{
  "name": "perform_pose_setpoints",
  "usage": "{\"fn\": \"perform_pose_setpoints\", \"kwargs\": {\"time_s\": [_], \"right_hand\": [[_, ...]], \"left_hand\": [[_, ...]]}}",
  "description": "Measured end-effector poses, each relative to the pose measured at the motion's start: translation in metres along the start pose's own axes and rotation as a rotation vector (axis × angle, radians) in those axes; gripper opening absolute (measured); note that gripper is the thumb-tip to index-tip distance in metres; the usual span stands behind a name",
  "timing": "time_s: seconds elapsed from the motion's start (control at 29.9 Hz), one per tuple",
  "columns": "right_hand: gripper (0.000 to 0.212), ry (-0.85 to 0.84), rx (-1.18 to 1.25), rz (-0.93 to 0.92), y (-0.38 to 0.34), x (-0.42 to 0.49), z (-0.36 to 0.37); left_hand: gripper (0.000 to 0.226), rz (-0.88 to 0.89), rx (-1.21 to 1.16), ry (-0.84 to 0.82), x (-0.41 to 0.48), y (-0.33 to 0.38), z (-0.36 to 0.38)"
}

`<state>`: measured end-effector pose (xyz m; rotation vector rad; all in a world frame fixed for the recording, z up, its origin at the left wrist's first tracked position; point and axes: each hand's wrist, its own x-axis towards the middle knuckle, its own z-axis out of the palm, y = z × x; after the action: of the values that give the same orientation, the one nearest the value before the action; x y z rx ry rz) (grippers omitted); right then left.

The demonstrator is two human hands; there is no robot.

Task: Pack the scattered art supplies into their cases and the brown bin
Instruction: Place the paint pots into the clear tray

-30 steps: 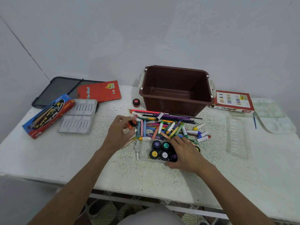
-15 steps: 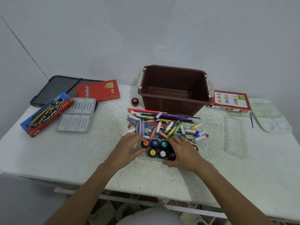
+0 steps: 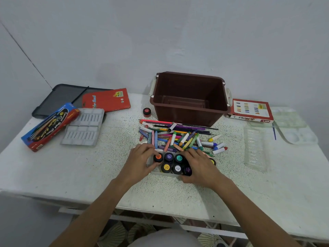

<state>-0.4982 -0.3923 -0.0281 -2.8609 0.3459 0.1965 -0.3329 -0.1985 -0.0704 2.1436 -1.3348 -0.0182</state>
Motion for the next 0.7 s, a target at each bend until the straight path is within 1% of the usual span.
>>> {"fn": "perform_pose_setpoints", "kwargs": {"time_s": [0.17, 0.27, 0.3, 0.4, 0.47, 0.6, 0.7], "right_hand": [[0.087, -0.003, 0.005, 0.000, 0.000, 0.000, -0.001], [0.088, -0.011, -0.002, 0.001, -0.001, 0.000, -0.001], [0.088, -0.014, -0.004, 0.003, -0.001, 0.000, -0.001], [0.087, -0.011, -0.004, 0.001, -0.002, -0.001, -0.002], [0.086, -0.007, -0.004, -0.002, -0.002, -0.001, -0.002], [0.086, 0.003, 0.004, -0.004, -0.002, 0.000, -0.002], [0.087, -0.001, 0.009, 0.001, -0.002, 0.000, -0.002]], "left_hand": [[0.036, -0.045, -0.071, -0.044, 0.006, 0.001, -0.005], [0.043, -0.092, -0.120, -0.041, 0.013, -0.001, -0.009], [0.040, -0.096, -0.116, -0.027, 0.016, -0.002, -0.010], [0.020, -0.082, -0.059, 0.057, 0.031, -0.008, -0.015], [0.015, -0.075, -0.024, 0.114, 0.046, -0.014, -0.019], [0.008, -0.111, 0.039, 0.204, 0.079, -0.031, -0.028], [0.018, -0.193, 0.052, 0.222, 0.103, -0.040, -0.033]]}}
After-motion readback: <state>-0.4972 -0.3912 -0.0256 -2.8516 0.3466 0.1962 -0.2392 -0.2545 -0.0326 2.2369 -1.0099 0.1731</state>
